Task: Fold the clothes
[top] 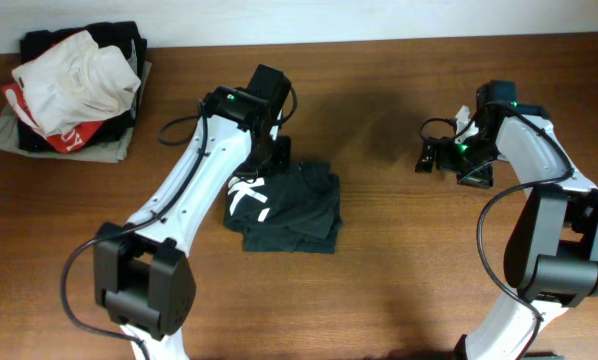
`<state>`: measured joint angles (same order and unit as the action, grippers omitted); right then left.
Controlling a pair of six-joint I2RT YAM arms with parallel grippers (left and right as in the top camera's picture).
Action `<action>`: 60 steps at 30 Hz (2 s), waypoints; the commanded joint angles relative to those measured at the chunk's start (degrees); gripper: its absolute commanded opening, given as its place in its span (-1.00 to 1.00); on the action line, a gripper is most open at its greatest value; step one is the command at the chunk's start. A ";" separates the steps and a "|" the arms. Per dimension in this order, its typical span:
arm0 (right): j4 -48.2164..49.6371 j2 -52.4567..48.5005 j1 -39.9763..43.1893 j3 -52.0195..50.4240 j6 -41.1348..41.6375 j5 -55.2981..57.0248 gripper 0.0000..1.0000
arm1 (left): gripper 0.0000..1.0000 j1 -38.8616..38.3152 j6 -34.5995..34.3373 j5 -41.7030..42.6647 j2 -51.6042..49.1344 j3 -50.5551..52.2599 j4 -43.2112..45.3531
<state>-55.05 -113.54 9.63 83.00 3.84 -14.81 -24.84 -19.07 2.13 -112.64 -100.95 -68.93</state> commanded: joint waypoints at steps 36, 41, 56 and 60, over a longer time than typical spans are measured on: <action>0.04 -0.31 0.15 -0.37 -0.22 0.48 0.97 | -0.98 -15.21 1.86 -7.43 1.07 -2.08 3.89; 0.04 -0.31 0.15 -0.37 -0.22 0.48 0.97 | -0.87 -5.84 1.51 -2.84 0.02 -2.05 7.13; 0.04 -0.31 0.15 -0.37 -0.20 0.48 0.97 | -0.99 -10.56 0.59 13.55 -15.76 -2.47 9.18; 0.04 -0.31 0.15 -0.37 -0.22 0.48 0.97 | -1.00 -14.03 3.56 13.77 -15.76 -4.04 8.87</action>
<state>-55.00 -113.54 9.63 83.00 3.86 -14.81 -35.79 -18.74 13.58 -128.49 -103.00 -59.86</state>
